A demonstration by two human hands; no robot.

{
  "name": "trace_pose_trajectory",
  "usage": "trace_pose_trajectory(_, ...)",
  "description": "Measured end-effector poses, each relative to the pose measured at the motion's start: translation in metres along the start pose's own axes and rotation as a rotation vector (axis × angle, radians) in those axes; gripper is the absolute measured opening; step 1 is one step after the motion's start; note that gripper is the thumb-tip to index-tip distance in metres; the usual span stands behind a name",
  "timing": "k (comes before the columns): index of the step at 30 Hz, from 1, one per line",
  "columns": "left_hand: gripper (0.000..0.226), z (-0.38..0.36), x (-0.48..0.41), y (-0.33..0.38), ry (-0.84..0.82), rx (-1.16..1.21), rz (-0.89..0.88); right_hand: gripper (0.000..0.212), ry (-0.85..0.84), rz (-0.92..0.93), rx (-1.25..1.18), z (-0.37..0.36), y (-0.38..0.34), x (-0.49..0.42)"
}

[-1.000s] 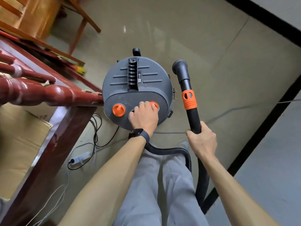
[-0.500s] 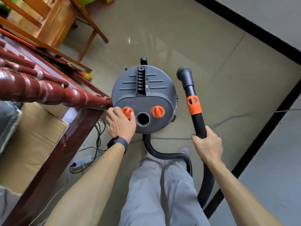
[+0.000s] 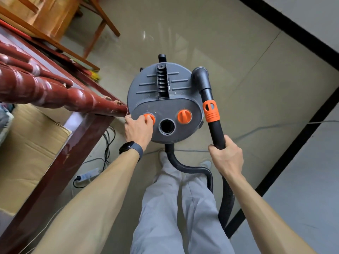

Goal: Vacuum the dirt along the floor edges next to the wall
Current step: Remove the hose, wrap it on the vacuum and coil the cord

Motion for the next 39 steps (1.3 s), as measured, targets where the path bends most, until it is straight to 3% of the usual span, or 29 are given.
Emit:
trace_pose_trajectory(14, 0.043, -0.029, 0.026, 0.047, -0.055, -0.026, 0.117, 0.022, 0.142, 0.015, -0.078, 0.071, -0.007, -0.013)
trace_pose_trajectory(21, 0.047, -0.033, 0.040, 0.045, -0.373, 0.049, 0.188, 0.022, 0.151, 0.075, -0.107, 0.124, -0.015, 0.009)
trace_pose_trajectory(24, 0.044, -0.015, 0.086, 0.088, -0.391, 0.155, 0.005, 0.020, 0.204, 0.093, -0.198, 0.173, -0.035, 0.019)
trace_pose_trajectory(28, 0.063, -0.004, 0.186, 0.191, -0.906, 0.319, -0.328, 0.012, 0.273, 0.167, -0.430, 0.256, -0.088, 0.034)
trace_pose_trajectory(30, 0.071, 0.013, 0.228, 0.234, -1.051, 0.343, -0.467, 0.013, 0.302, 0.216, -0.589, 0.298, -0.121, 0.041)
trace_pose_trajectory(32, 0.069, 0.036, 0.244, 0.263, -1.003, 0.415, -0.527, 0.014, 0.308, 0.247, -0.729, 0.334, -0.151, 0.044)
trace_pose_trajectory(35, 0.051, 0.082, 0.231, 0.275, -0.775, 0.455, -0.567, 0.017, 0.278, 0.246, -0.913, 0.366, -0.180, 0.044)
trace_pose_trajectory(39, 0.054, 0.113, 0.225, 0.261, -0.793, 0.472, -0.588, 0.025, 0.179, 0.137, -1.242, 0.374, -0.202, 0.040)
Point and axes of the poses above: each hand's wrist, its own x-axis away from the middle knuckle, its own z-axis out of the back of the hand, y = z × x, the point moved 7 cm from there along -x, towards the middle knuckle
